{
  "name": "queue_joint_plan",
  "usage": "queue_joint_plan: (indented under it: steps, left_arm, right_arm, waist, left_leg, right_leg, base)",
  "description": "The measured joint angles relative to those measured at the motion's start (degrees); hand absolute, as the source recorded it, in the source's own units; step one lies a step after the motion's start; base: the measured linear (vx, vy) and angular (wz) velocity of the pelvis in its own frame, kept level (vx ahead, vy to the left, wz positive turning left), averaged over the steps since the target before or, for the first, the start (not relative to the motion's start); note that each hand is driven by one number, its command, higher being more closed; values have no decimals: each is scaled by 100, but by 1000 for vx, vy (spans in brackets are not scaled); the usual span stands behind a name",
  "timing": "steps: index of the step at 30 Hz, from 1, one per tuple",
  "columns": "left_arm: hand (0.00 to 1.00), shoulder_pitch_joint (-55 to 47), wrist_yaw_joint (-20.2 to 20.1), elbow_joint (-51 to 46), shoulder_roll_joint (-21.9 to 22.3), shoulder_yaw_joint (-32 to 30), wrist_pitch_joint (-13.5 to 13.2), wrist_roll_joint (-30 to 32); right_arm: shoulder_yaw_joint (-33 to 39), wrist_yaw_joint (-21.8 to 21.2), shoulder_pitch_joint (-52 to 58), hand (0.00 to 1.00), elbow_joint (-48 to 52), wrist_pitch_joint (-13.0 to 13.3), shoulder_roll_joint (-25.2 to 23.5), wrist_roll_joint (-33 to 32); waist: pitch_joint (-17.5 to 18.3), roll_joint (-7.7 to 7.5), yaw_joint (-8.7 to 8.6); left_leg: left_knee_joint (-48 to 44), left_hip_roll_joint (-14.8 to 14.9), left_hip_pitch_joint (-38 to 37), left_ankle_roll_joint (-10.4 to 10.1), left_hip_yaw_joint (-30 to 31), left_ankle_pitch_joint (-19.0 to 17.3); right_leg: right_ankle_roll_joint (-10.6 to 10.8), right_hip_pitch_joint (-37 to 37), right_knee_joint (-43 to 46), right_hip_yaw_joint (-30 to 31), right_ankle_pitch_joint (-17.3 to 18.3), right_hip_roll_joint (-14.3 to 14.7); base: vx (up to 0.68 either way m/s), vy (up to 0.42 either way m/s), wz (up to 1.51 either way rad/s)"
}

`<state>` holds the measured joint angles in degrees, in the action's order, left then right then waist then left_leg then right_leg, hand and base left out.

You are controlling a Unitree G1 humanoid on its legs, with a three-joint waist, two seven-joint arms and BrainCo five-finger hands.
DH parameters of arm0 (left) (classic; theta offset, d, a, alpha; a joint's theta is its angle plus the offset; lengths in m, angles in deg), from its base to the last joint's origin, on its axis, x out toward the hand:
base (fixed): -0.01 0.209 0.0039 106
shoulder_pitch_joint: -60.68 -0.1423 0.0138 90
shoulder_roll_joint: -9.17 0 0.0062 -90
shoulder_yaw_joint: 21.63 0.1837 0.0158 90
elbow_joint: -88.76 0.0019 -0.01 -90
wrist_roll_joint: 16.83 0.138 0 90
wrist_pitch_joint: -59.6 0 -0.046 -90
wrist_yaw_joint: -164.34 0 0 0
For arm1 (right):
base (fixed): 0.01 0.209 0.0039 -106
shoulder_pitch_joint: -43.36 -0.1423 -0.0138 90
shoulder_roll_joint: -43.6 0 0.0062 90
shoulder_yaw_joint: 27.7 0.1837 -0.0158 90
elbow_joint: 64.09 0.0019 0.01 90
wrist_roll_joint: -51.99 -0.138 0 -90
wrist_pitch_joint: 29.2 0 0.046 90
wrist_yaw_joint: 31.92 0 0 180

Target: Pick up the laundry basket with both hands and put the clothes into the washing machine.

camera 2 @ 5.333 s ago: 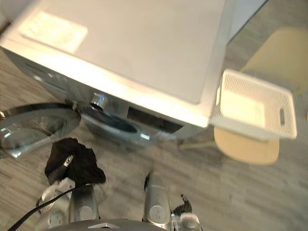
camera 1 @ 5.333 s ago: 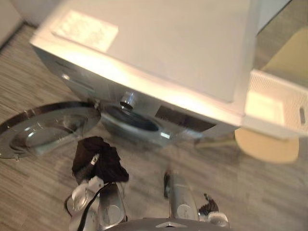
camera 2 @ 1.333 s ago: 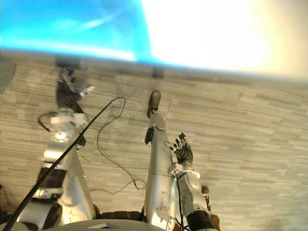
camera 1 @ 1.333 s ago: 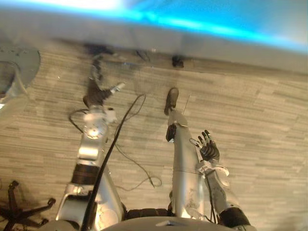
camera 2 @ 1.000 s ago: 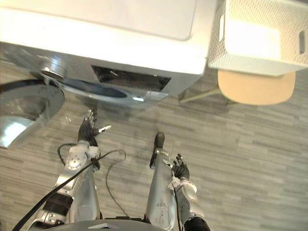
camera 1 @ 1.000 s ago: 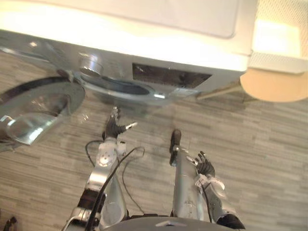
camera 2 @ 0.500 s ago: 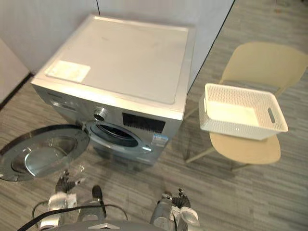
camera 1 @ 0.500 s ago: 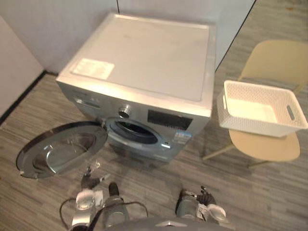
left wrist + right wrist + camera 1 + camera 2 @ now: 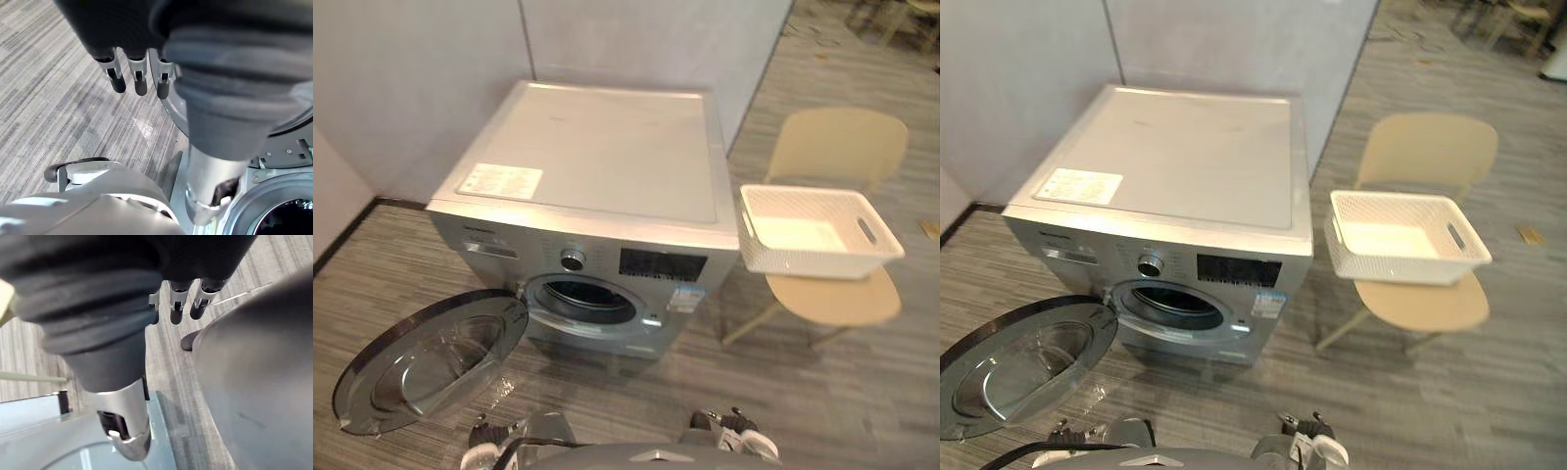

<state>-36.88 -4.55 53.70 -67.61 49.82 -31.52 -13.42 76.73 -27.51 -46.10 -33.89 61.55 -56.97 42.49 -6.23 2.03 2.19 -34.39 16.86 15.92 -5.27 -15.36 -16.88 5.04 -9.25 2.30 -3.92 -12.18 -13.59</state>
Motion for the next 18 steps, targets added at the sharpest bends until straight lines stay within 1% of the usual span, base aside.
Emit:
queue_joint_plan:
  steps: [1, 2, 3, 4, 5, 6, 7, 8, 9, 10, 11, 12, 13, 14, 15, 16, 17, 18]
  left_arm:
    - [0, 62, -19, 83, -7, -32, -13, -2]
    - [0, 58, -21, 86, 3, -58, -5, 1]
    - [0, -15, -22, 91, -98, -57, 15, 5]
    - [0, -104, -21, 85, -162, -50, 53, 6]
    - [0, -135, -31, 86, -209, -51, 61, 7]
    - [0, -140, -45, 81, -277, -50, 79, 7]
    - [0, -146, -88, 86, -276, -57, 100, 13]
    - [0, -165, -111, 90, -257, -62, 109, 14]
    - [0, -220, -157, 83, -77, -52, 111, 17]
    - [0, -230, -161, 69, 14, -47, 111, 19]
    - [0, -230, -165, 73, 125, -35, 114, 27]
    - [0, -166, -152, 73, 109, 46, 116, 32]
    - [0, -106, -146, 80, 77, 99, 117, 29]
    - [0, 12, -139, 97, 80, 200, 125, 4]
    - [0, 87, -132, 79, 79, 256, 122, -67]
    - [0, 120, -128, 75, 80, 278, 120, -105]
    - [0, 132, -108, 3, 96, 287, 110, -134]
    - [0, 136, -98, -60, 120, 290, 105, -207]
  right_arm:
    - [-114, -1, -166, 0, 7, -39, 49, 45]
    - [-128, -10, -161, 0, 39, -46, 96, 51]
    - [-236, -13, -96, 0, -60, -46, 138, 96]
    - [-350, -19, -63, 0, -178, -46, 154, 96]
    - [-436, -28, -47, 0, -213, -52, 121, 102]
    - [-504, -49, -20, 0, -214, -41, 44, 115]
    - [-543, -61, -16, 0, -217, -43, -19, 226]
    - [-579, -60, -10, 0, -214, -38, -22, 279]
    - [-686, -65, 37, 0, -219, -34, 5, 343]
    - [-741, -65, 26, 0, -223, -31, 19, 353]
    - [-828, -67, -19, 0, -218, 14, 27, 400]
    - [-988, -67, -106, 0, -224, 26, 49, 502]
    - [-1005, -75, -132, 0, -222, 26, 63, 531]
    - [-997, -78, -176, 0, -211, 35, 189, 528]
    - [-966, -59, -175, 0, -193, 59, 262, 540]
    - [-965, -59, -161, 0, -192, 72, 317, 541]
    - [-953, -53, -143, 0, -172, 82, 352, 550]
    - [-883, -51, -117, 0, -125, 81, 338, 554]
  waist:
    - [-89, 111, 24]
    - [-106, 102, 6]
    - [-124, 92, 12]
    - [-74, -28, -20]
    - [-31, -102, -18]
    - [-21, -185, -20]
    - [-34, -223, 11]
    - [8, -262, 29]
    - [104, -220, 128]
    - [173, -222, 167]
    - [175, -167, 177]
    - [123, -151, 143]
    - [55, -154, 132]
    - [-101, 72, 62]
    - [-214, 167, 47]
    - [-253, 196, 41]
    - [-267, 203, 12]
    - [-253, 160, 5]
  left_leg:
    - [235, 170, -50, 169, -362, 157]
    - [358, 109, -174, 139, -402, 258]
    - [534, -19, -408, 245, -542, 366]
    - [552, -134, -518, 305, -583, 406]
    - [541, -206, -518, 339, -587, 427]
    - [503, -296, -506, 367, -568, 461]
    - [482, -420, -493, 371, -520, 557]
    - [554, -488, -491, 371, -494, 634]
    - [943, -671, -474, 371, -467, 899]
    - [1207, -759, -458, 379, -456, 1045]
    - [1575, -864, -310, 410, -505, 1353]
    - [1780, -944, -103, 437, -502, 1618]
    - [1866, -965, -22, 430, -470, 1737]
    - [2099, -952, 17, 327, -169, 1924]
    - [2264, -944, 25, 227, 155, 2021]
    - [2317, -932, 26, 175, 294, 2054]
    - [2579, -905, 13, 46, 452, 2133]
    - [2791, -901, -11, -161, 465, 1989]
  right_leg:
    - [-126, -236, 913, -455, 477, 42]
    - [-134, -410, 1911, -672, 1060, -30]
    - [-160, -428, 3281, -767, 1729, -125]
    - [-7, -250, 4160, -720, 2042, -86]
    - [116, -190, 4476, -648, 2181, -57]
    - [367, -41, 4818, -358, 2376, 126]
    - [576, 166, 4517, -23, 2626, 272]
    - [641, 264, 4290, 76, 2732, 317]
    - [571, 338, 3694, 143, 2876, 371]
    - [490, 345, 3387, 159, 2931, 364]
    - [318, 329, 2911, 154, 3087, 342]
    - [246, 250, 2577, 157, 3267, 307]
    - [261, 197, 2445, 136, 3308, 321]
    - [153, 212, 2370, -68, 3155, 463]
    - [93, 281, 2286, -238, 3054, 585]
    - [56, 315, 2270, -336, 3023, 625]
    - [-38, 315, 2296, -548, 2964, 692]
    - [-117, 310, 2255, -707, 2890, 650]
  base:
    - [-201, 249, -106]
    - [-130, 170, -70]
    - [-107, 160, -21]
    - [-69, 72, -10]
    - [-102, -29, 13]
    - [-157, -74, 22]
    - [-178, -77, 20]
    - [-202, -38, -1]
    - [-162, -9, -19]
    - [-211, -33, -23]
    - [-266, -110, -3]
    - [-299, -135, 13]
    - [-408, -159, 43]
    - [-406, -108, 53]
    - [-335, -75, 56]
    - [-324, -84, 60]
    - [-287, -99, 67]
    - [-327, -95, 75]
